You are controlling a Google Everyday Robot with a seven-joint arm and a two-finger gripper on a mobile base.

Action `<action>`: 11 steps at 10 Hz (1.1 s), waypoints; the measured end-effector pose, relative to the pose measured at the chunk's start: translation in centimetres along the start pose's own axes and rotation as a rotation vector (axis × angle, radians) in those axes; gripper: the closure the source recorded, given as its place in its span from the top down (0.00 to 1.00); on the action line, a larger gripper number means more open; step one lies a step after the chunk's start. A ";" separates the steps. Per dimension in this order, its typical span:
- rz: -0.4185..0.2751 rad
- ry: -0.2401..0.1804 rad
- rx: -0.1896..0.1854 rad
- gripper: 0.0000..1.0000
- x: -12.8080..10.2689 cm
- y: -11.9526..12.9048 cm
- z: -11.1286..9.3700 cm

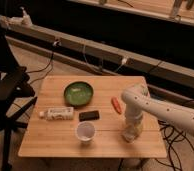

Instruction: Wipe the white sponge on the table

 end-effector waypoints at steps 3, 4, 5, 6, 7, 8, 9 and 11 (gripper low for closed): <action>-0.074 0.021 0.010 0.00 -6.7 0.5 -1.2; -0.095 0.016 0.008 0.00 -8.1 0.6 -1.0; -0.111 0.008 0.005 0.00 -8.7 0.4 -0.6; -0.131 0.000 0.006 0.00 -8.9 0.0 -0.4; -0.147 -0.006 0.007 0.00 -8.9 -0.8 -0.3; -0.168 -0.016 0.014 0.00 -8.7 -2.3 -0.5; -0.184 -0.030 0.026 0.00 -8.4 -3.7 -0.7; -0.195 -0.055 0.054 0.10 -8.0 -5.4 -2.2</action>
